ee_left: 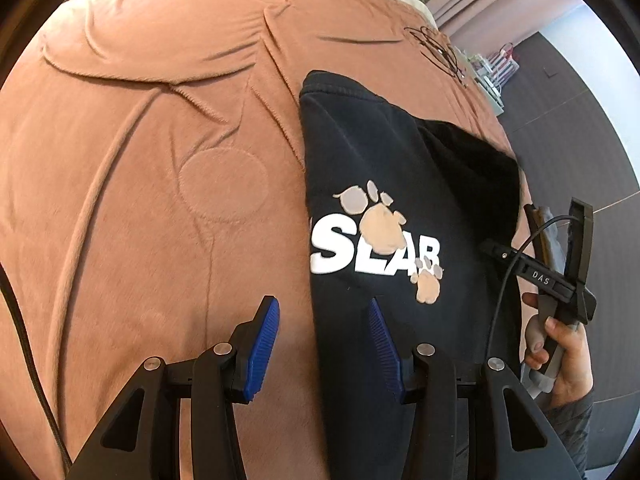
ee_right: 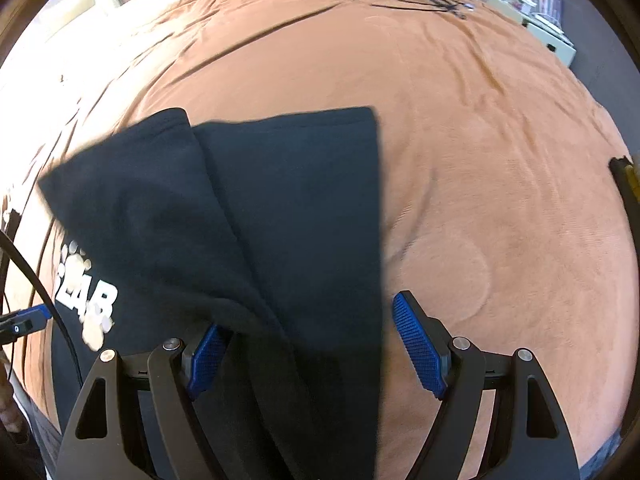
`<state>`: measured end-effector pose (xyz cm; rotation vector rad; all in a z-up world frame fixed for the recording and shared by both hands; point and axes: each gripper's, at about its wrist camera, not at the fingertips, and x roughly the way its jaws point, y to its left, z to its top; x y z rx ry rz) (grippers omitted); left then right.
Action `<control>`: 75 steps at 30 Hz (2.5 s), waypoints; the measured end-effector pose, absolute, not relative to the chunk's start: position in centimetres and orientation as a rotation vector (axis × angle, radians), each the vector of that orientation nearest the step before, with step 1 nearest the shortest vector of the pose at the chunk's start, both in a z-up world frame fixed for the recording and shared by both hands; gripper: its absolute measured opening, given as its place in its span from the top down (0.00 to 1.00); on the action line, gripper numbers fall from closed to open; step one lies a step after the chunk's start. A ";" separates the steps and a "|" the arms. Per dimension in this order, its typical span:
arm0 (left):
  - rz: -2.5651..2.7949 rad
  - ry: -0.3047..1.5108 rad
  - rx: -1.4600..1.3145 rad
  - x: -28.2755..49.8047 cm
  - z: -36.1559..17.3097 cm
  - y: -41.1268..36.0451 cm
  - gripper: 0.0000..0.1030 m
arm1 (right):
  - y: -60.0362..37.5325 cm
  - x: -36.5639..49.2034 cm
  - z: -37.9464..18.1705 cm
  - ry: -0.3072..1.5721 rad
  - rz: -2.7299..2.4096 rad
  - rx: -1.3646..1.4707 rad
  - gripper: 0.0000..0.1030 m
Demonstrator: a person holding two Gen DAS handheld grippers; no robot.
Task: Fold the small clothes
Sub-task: 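Close both grippers on the end of the folded shirt bundle, then lift the folded shirt with both grippers and carry it toward the grey cloth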
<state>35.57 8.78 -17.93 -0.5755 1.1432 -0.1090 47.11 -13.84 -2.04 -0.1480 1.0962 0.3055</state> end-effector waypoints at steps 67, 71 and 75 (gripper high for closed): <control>-0.288 0.825 -0.612 40.4 -5.1 8.1 0.94 | -18.7 44.0 5.5 0.849 0.737 0.096 0.90; -0.321 0.770 -0.582 37.9 -1.8 6.5 0.94 | -20.4 39.5 7.7 0.788 0.727 0.083 0.90; -0.357 0.726 -0.549 35.8 1.0 4.5 0.95 | -22.8 35.3 10.2 0.729 0.702 0.072 0.90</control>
